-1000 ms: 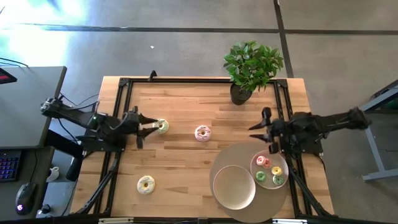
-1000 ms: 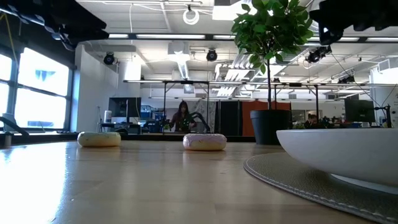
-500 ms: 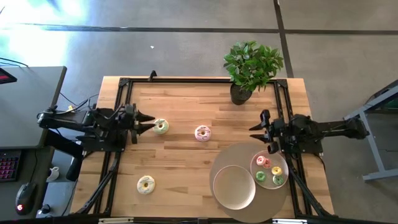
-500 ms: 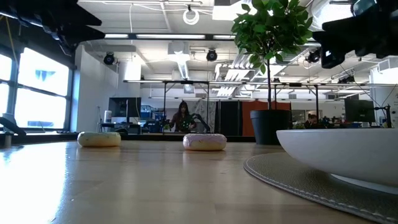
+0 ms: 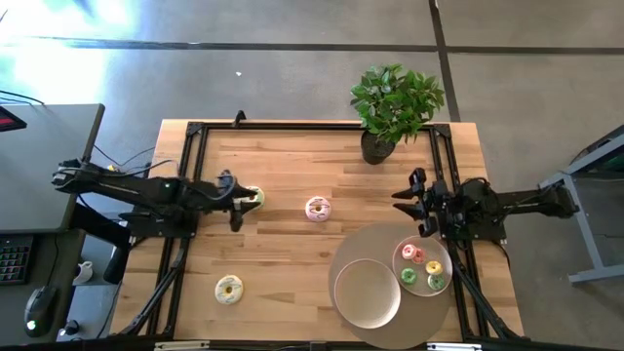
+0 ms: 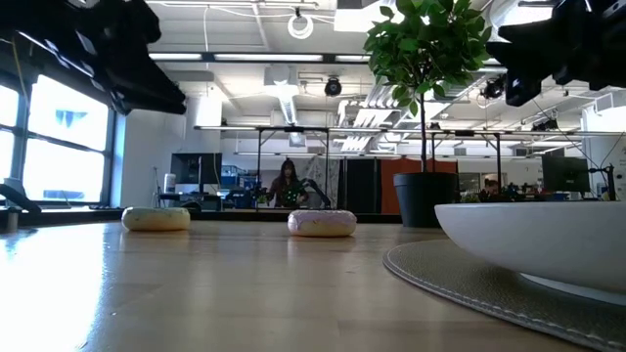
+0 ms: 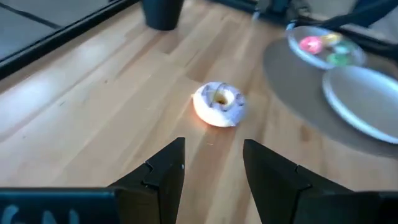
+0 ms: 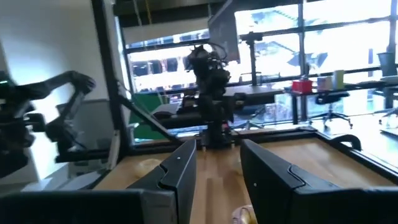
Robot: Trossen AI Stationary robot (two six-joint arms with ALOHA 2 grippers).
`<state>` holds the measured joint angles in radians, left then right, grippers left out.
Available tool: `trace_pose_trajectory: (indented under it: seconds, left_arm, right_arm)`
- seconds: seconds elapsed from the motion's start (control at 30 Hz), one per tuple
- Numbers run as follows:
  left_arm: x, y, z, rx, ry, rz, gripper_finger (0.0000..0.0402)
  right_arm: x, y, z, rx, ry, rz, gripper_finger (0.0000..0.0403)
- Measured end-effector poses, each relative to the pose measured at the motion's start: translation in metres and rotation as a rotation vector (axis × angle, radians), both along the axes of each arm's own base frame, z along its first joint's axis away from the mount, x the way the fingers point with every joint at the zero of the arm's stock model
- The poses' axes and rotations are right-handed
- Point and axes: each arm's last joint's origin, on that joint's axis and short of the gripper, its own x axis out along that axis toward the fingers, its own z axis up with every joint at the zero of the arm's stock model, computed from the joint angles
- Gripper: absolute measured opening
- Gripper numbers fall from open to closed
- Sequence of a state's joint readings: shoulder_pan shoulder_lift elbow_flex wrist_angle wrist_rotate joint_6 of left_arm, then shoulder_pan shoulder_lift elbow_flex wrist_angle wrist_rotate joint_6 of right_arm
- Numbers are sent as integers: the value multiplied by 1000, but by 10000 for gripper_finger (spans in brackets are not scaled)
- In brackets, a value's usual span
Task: Pick & Place donuts
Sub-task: Put the big violet donut into the left white plate
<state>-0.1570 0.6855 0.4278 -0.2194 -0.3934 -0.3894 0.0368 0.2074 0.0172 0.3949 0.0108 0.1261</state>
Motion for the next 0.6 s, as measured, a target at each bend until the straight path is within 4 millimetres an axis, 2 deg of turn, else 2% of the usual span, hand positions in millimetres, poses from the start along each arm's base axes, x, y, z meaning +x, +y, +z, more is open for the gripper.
trace_pose_trajectory:
  seconds: [0.13,0.3,0.47,0.6]
  left_arm:
    - [11,1,-4,42,0,80,160]
    - [14,2,-4,73,-14,144,160]
    - [15,2,-3,30,-38,161,160]
    - [15,2,-3,15,-45,168,160]
  right_arm:
    - [3,-1,5,-29,-18,-28,122]
    - [16,0,30,-95,56,-41,122]
    - [48,1,55,-159,220,-53,122]
    - [81,2,49,-231,375,-43,122]
